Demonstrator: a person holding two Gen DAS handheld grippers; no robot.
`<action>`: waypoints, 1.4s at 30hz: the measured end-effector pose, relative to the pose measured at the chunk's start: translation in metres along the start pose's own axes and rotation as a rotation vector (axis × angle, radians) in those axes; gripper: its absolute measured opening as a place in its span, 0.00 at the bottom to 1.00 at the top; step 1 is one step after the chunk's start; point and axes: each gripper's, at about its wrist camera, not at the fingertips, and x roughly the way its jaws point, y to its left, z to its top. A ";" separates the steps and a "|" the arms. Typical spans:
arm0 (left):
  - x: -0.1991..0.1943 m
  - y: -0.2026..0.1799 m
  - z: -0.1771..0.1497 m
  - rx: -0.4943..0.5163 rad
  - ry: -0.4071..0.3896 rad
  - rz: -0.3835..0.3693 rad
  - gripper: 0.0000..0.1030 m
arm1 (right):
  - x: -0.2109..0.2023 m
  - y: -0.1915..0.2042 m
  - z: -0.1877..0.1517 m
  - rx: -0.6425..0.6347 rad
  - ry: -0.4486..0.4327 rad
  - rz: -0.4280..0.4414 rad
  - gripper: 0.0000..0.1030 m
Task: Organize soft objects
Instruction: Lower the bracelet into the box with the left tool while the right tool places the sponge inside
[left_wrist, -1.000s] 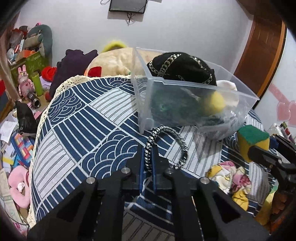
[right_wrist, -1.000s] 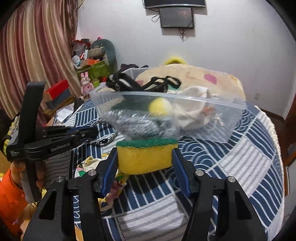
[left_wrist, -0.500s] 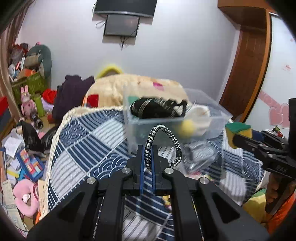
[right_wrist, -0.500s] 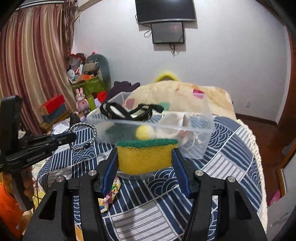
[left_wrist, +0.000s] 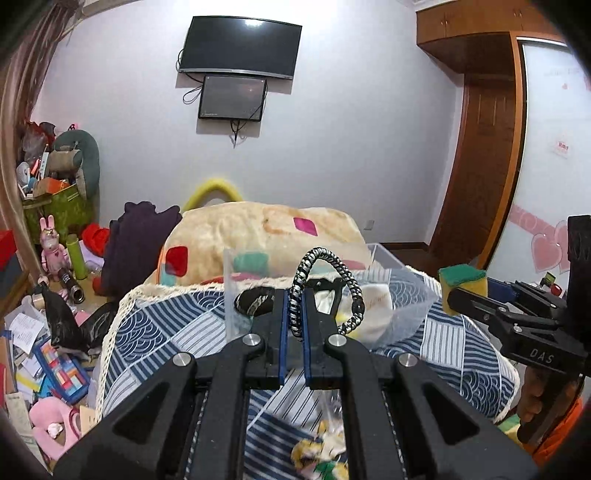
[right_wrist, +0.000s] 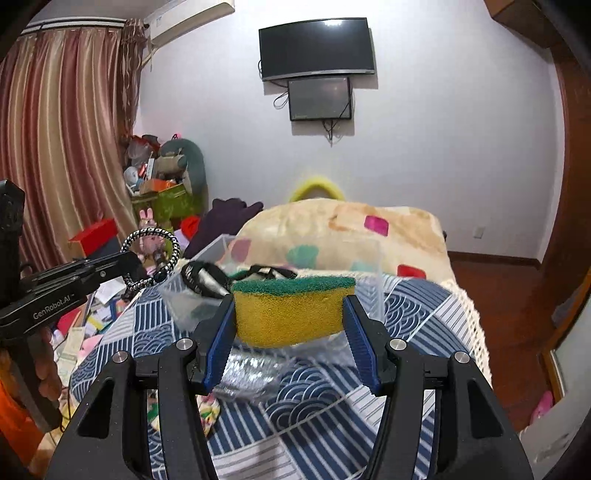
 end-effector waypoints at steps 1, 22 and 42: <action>0.002 0.000 0.001 -0.002 -0.003 -0.001 0.05 | 0.001 -0.001 0.002 0.000 -0.002 -0.002 0.52; 0.092 -0.008 0.000 -0.038 0.122 0.004 0.06 | 0.049 -0.005 0.021 -0.058 0.038 -0.072 0.52; 0.098 0.008 -0.016 -0.035 0.198 0.025 0.13 | 0.089 -0.007 0.011 -0.064 0.169 -0.075 0.57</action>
